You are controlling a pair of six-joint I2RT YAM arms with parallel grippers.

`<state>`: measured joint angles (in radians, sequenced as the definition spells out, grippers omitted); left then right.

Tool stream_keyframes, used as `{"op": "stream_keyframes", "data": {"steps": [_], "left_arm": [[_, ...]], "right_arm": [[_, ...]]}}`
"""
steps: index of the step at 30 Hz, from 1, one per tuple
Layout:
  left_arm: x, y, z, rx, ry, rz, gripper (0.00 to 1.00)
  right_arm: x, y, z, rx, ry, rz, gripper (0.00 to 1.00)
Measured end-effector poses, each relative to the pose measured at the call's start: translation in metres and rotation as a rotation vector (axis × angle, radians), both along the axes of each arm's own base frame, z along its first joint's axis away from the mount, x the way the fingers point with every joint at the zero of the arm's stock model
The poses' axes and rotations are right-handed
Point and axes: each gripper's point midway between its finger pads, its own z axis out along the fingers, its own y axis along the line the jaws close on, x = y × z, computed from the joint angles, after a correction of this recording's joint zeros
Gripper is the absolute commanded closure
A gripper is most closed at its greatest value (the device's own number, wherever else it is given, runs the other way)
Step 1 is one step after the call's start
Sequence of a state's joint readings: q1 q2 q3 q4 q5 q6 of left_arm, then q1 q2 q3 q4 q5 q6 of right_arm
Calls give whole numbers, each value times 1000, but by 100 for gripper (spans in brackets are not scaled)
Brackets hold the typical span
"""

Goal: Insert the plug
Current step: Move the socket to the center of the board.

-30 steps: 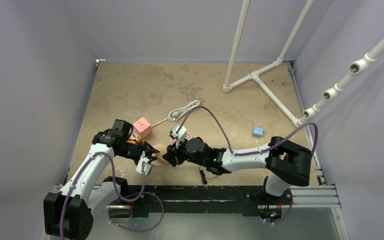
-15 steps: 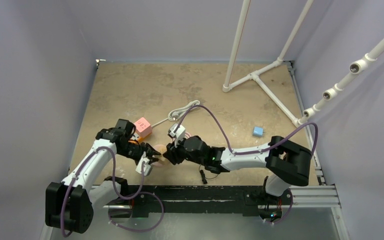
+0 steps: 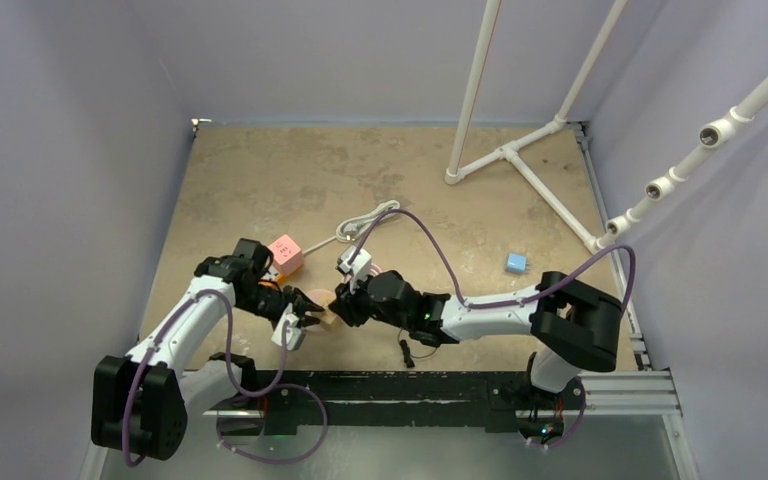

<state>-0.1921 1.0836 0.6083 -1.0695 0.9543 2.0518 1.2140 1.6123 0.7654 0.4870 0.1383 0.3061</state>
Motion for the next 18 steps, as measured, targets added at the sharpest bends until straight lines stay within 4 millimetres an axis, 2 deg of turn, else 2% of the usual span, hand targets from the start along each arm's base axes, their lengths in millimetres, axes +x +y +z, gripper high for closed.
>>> {"op": "stream_keyframes", "data": {"steps": [4, 12, 16, 18], "left_arm": [[-2, -1, -1, -13, -1, 0, 80], [-6, -2, -3, -31, -30, -1, 79], [-6, -1, -2, -22, -51, -1, 73], [-5, 0, -1, -17, -71, 0, 64]], "right_arm": [[2, 1, 0, 5, -1, -4, 68], [3, 4, 1, -2, 8, -5, 54], [4, 4, 2, -44, 13, -7, 42], [6, 2, 2, -73, 11, -10, 38]]}}
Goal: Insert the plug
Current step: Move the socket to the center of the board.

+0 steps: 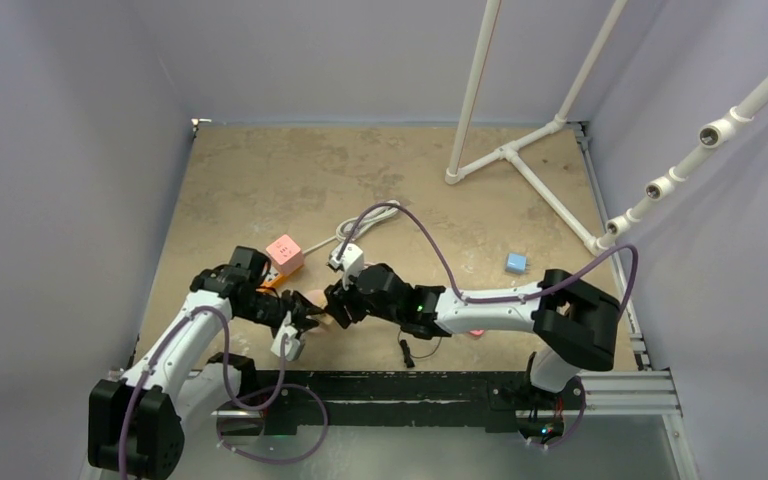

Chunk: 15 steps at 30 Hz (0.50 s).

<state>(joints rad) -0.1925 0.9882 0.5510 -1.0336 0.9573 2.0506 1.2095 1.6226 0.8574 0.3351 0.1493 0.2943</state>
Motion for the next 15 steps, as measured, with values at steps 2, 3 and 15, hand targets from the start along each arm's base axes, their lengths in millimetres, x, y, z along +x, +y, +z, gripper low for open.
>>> {"op": "stream_keyframes", "data": {"steps": [2, 3, 15], "left_arm": [[1, 2, 0, 15, -16, 6, 47], [0, 4, 0, 31, -14, 12, 34], [35, 37, 40, 155, 35, 338, 1]], "right_arm": [[3, -1, 2, -28, -5, -9, 33], [4, -2, 3, -42, -9, -12, 31], [5, 2, 69, 38, -29, -6, 1]]}}
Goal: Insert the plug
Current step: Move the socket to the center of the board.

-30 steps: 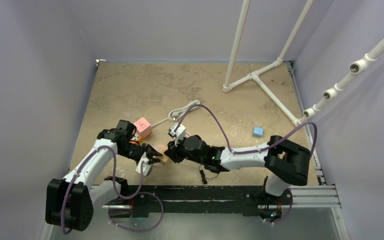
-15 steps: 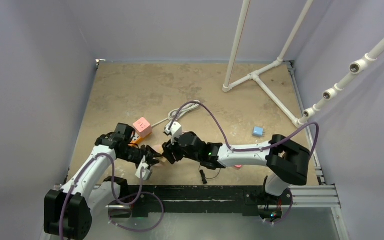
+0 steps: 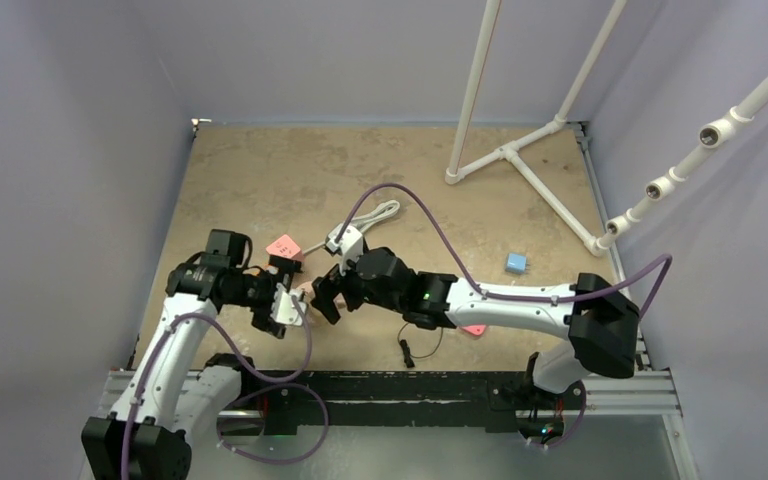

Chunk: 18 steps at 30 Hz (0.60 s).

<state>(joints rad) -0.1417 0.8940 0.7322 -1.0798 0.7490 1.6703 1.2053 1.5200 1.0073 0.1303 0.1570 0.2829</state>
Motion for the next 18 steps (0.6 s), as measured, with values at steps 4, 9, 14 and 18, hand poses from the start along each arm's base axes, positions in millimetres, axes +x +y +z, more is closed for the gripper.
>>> {"op": "stream_keyframes", "data": {"steps": [4, 9, 14, 18], "left_arm": [[5, 16, 14, -23, 0, 148, 1], [12, 24, 30, -64, 12, 289, 1], [30, 29, 40, -95, 42, 428, 1], [51, 33, 54, -126, 46, 528, 1]], "right_arm": [[1, 6, -10, -26, 13, 6, 1], [4, 22, -36, -84, 37, 20, 1], [7, 35, -66, -167, 51, 33, 5], [5, 30, -86, -241, 58, 45, 19]]}}
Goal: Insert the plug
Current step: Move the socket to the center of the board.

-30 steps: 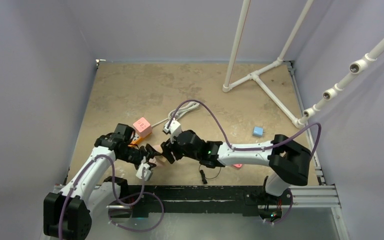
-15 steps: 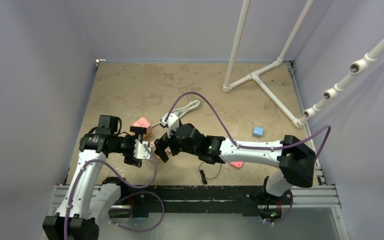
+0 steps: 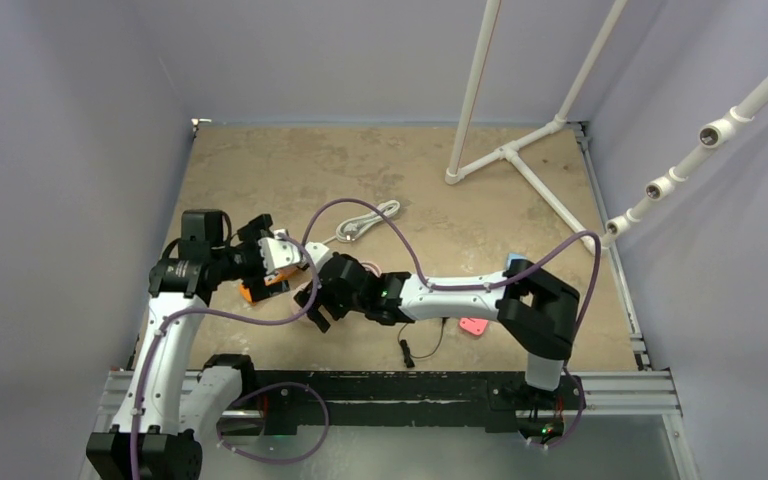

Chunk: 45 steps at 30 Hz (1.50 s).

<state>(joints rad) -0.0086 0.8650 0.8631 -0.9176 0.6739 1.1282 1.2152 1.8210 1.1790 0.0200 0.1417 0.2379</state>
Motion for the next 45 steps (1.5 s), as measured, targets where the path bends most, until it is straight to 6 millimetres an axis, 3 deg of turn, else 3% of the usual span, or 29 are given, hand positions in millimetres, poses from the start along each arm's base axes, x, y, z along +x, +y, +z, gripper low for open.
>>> {"op": "stream_keyframes", "data": {"steps": [4, 11, 16, 19, 24, 29, 31, 36, 38, 42, 45], "left_arm": [[8, 4, 7, -14, -10, 70, 1], [5, 3, 7, -29, 3, 77, 1], [0, -2, -6, -15, 51, -4, 1], [-8, -7, -18, -5, 90, -92, 1], [-17, -23, -31, -13, 110, -263, 1], [-28, -68, -35, 5, 81, -472, 1], [-29, -81, -36, 16, 63, -522, 1], [-24, -96, -56, 63, 100, -569, 1], [-23, -102, -65, 72, 140, -578, 1], [-23, -117, -66, 87, 153, -609, 1], [-29, -124, -69, 98, 174, -634, 12]], "right_arm": [[-3, -12, 1, -54, -13, 19, 22], [-4, -48, 18, -170, -65, 36, 17], [-2, -74, 1, -310, -86, 33, 7], [-1, -87, -4, -357, -65, -9, 11], [16, -107, 12, -282, 75, -275, 13], [45, -162, 54, -93, 189, -659, 9], [43, -188, 61, -43, 221, -784, 8], [29, -225, 36, -60, 291, -954, 7], [27, -234, 20, -93, 310, -998, 8], [29, -245, -5, -154, 334, -1064, 13], [29, -250, -17, -180, 347, -1096, 16]]}}
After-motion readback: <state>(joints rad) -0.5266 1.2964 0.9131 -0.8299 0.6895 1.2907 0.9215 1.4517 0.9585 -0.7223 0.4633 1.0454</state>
